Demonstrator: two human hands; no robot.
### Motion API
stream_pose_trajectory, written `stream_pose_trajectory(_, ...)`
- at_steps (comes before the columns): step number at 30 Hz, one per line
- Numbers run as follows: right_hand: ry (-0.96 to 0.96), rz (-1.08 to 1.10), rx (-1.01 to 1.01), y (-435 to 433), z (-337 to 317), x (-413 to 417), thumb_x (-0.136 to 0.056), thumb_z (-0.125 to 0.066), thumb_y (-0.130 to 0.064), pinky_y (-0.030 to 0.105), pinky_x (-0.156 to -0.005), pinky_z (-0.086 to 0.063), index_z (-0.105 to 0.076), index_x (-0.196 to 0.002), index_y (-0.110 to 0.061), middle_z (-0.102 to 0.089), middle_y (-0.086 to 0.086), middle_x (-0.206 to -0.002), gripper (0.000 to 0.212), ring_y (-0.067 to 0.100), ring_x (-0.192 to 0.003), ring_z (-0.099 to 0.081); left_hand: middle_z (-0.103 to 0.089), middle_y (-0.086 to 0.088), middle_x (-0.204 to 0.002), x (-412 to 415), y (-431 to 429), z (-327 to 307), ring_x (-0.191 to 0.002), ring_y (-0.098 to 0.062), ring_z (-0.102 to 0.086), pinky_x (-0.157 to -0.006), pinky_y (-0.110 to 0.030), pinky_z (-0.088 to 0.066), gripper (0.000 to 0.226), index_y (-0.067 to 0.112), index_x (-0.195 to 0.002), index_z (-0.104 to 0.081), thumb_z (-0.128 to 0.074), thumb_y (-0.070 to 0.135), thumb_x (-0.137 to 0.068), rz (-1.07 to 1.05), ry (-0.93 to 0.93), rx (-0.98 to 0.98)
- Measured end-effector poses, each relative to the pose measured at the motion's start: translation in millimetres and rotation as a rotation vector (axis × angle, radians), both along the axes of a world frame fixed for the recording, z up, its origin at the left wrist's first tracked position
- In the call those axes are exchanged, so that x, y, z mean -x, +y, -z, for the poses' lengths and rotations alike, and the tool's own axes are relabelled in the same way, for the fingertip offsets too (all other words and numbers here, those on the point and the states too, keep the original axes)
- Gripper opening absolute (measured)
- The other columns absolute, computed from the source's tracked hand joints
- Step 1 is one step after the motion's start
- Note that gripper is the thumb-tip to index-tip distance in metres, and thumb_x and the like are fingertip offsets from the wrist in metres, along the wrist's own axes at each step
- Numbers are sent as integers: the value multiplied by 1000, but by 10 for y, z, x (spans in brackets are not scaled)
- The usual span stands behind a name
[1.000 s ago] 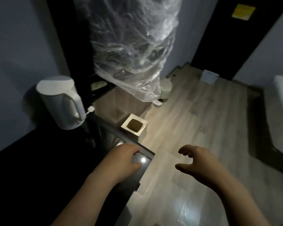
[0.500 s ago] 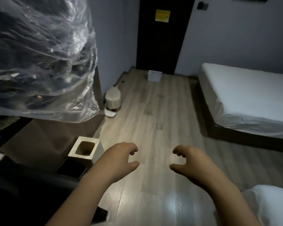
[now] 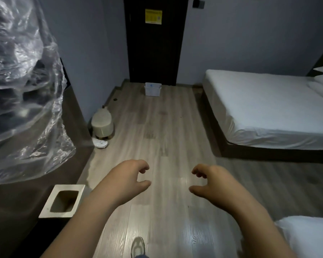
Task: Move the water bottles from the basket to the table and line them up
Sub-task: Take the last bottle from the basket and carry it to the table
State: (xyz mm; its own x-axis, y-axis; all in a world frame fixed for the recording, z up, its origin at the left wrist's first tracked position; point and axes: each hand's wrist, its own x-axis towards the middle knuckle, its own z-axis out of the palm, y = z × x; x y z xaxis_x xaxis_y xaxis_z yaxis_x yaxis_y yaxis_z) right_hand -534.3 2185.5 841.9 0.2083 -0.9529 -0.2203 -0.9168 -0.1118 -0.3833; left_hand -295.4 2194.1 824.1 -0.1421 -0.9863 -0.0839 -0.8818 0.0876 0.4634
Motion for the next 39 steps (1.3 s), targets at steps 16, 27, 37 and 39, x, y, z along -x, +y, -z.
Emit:
stream_pose_trajectory(16, -41, 85, 42, -2588, -216, -522, -83, -68, -37, 19, -86, -47, -53, -130, -26, -58, -8, -124, 51, 7, -108, -56, -58, 13, -118, -358, -2781, -254, -108, -6, -54, -87, -20, -43, 40, 27, -122, -55, -60, 39, -85, 97, -17, 68)
stream_pose_trajectory(27, -50, 18, 69, -4552, -268, -199, -85, -67, -36, 21, -92, -48, -51, -133, -25, -56, -7, -129, 51, 8, -113, -55, -60, 8, -117, -1, -4635, -325, -108, -9, -56, -87, -21, -43, 39, 24, -120, -56, -61, 38, -84, 75, -64, 100)
stream_pose_trajectory(37, -58, -55, 90, -6212, -365, 44, -86, -67, -36, 17, -89, -46, -51, -132, -26, -57, -7, -127, 50, 7, -112, -56, -59, 10, -117, 175, -6122, -341, -107, -6, -55, -84, -16, -39, 39, 26, -120, -56, -62, 41, -84, -6, -70, 92)
stream_pose_trajectory(39, -50, -65, 81, -6519, -340, 18, -86, -67, -36, 16, -88, -45, -51, -132, -26, -57, -7, -128, 50, 7, -112, -56, -59, 9, -116, 132, -6438, -319, -106, -6, -55, -83, -15, -38, 40, 25, -120, -57, -63, 40, -84, -17, -59, 96)
